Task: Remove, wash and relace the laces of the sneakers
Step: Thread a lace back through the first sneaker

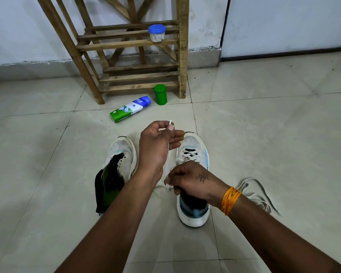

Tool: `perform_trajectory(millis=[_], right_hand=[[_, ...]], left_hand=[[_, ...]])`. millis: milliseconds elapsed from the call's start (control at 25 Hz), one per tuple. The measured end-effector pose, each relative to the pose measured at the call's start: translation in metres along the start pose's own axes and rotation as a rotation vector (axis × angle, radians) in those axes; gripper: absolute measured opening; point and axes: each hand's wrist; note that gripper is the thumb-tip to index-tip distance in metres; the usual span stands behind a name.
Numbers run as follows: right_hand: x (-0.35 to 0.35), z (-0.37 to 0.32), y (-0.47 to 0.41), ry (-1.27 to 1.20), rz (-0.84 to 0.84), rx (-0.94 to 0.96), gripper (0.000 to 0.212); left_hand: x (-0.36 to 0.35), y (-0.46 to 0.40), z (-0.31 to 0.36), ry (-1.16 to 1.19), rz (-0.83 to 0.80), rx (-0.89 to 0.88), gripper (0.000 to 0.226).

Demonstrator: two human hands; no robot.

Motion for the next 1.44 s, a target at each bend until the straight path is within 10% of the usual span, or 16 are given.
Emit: perform_trajectory(millis=[200, 320, 800, 1440], right_hand=[[0.007, 0.016, 0.014, -0.189, 0.492, 0.084, 0.015], [0.013, 0.042, 0.021, 0.128, 0.825, 0.099, 0.003], [0.006, 0.076, 0.008, 0.319, 0.856, 0.207, 0.007], [0.003, 0.094, 0.013, -0.03, 0.808, 0.302, 0.018]], left_hand=[[-0.001, 0.004, -0.026, -0.245, -0.032, -0.065, 0.003], [-0.008, 0.015, -0.047, -0.431, -0.068, -0.118, 0.007], [-0.018, 0.037, -0.092, -1.179, 0.053, -0.57, 0.013], [-0.024, 0.01, -0.067, -0.473, -0.093, 0.385, 0.023]])
Point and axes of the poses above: each hand's wrist, its own y-axis away from the middle knuckle, its own x-axis out of the back of the hand, z = x × y, and after that the axes turned 4 degrees about z, right-handed
